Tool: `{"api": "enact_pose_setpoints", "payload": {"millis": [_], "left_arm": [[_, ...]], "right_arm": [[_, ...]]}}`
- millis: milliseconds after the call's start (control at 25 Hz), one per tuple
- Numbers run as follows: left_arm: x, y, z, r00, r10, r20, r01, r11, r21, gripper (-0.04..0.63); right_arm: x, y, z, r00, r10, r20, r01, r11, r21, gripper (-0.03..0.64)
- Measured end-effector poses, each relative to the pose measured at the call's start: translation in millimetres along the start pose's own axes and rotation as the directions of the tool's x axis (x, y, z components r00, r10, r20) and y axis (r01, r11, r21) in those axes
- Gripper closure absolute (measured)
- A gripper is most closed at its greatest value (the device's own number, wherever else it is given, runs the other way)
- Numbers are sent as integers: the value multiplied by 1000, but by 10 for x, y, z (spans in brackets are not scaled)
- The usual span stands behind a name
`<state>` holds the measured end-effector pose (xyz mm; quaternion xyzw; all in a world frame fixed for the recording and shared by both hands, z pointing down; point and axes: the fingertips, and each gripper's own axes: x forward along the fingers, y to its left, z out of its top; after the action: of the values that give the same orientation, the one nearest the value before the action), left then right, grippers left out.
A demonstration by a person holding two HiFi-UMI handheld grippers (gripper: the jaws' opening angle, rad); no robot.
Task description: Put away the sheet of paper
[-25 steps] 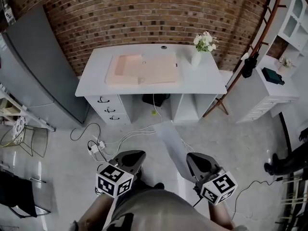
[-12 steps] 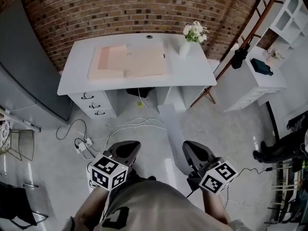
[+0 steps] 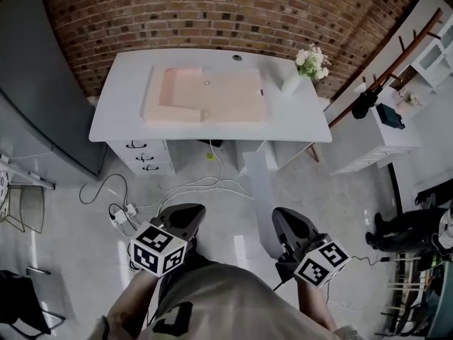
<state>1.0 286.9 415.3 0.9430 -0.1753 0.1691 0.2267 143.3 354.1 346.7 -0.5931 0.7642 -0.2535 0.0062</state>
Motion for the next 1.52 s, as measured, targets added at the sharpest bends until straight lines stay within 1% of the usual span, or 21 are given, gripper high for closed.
{"api": "enact_pose_setpoints", "payload": {"millis": [240,400,520,800,1000,1160,1520], "left_arm": [[-216,467,79,999,31,34,-30,999,-32,581],[-363,757,25,997,67,32,-65,996,-61,581],[-464,942,32,995,87,46,-83,993,-80,581],[-575,1195,31,992,107,64,-100,990,-104,581],[-588,1257,53,990,117,74,-108,988,-114,581],[-554,1343,72,990,128,63,-120,986,-120,581],[-218,1517,277,989,140,41,-135,984,-118,581]], "right_arm": [[467,177,76,1000,11,-23,-11,1000,-26,594],[810,351,103,998,45,-42,-48,997,-62,594],[1028,477,149,997,68,-47,-72,993,-90,594],[1232,606,159,994,97,-43,-100,991,-85,594],[1373,583,140,993,87,-78,-97,988,-124,594],[1476,527,211,993,90,-70,-99,986,-131,594],[1704,33,414,996,65,-52,-71,992,-109,594]]}}
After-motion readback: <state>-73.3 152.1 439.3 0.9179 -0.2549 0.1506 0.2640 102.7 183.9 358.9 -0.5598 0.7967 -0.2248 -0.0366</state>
